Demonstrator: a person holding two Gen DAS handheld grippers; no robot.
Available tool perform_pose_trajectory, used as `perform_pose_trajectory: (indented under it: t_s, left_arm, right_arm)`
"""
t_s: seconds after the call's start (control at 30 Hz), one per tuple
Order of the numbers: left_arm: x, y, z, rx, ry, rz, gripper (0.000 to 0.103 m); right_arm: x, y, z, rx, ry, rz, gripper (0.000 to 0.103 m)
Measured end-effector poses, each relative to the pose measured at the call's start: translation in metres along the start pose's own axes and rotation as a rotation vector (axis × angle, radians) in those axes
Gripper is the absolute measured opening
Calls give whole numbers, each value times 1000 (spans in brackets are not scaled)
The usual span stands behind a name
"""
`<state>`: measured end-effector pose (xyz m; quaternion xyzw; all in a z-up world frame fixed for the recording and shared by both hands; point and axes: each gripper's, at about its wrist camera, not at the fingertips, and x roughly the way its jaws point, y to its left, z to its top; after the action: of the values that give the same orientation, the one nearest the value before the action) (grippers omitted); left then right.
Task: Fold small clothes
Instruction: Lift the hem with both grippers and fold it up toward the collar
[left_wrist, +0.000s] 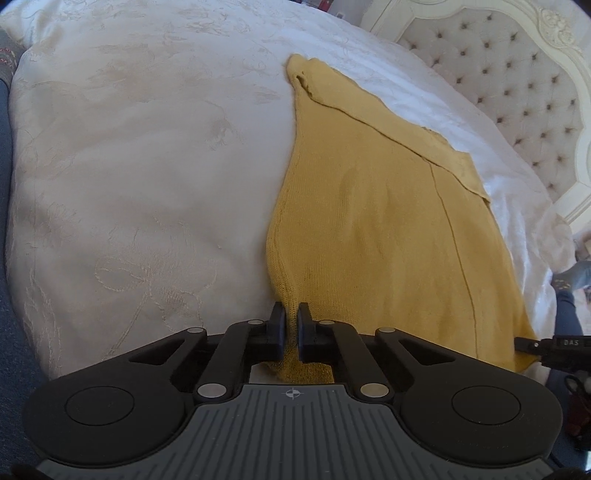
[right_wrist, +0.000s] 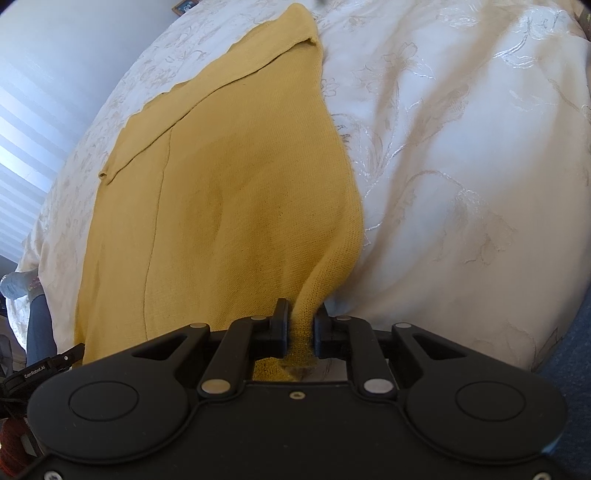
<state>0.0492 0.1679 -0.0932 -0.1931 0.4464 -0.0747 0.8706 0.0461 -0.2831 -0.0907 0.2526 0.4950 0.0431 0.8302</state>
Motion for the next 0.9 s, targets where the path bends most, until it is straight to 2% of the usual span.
perform_pose_trajectory:
  t_s: [0.1,0.27,0.47,0.63,0.9]
  left_arm:
    - [-9,2,2,-25,-53,-26,5]
    - [-24,0,10,-70,-141,-95,5]
    - [-32,-12,29,-44,-216,-107,5]
    - [-33,-22,50,-24,-270,-118,5]
    - [-26,-30,96,-8,-354,-139,5]
  right_arm:
    - [-8,4,-2,-27,-53,19,16]
    - [-26,3,-2,-23,-164,98,16]
    - [-45,-1,6,15,-287,181,16]
    - [-51,5,25,4,-344,206,16]
    - [-49,16,76,-7,-423,245,16]
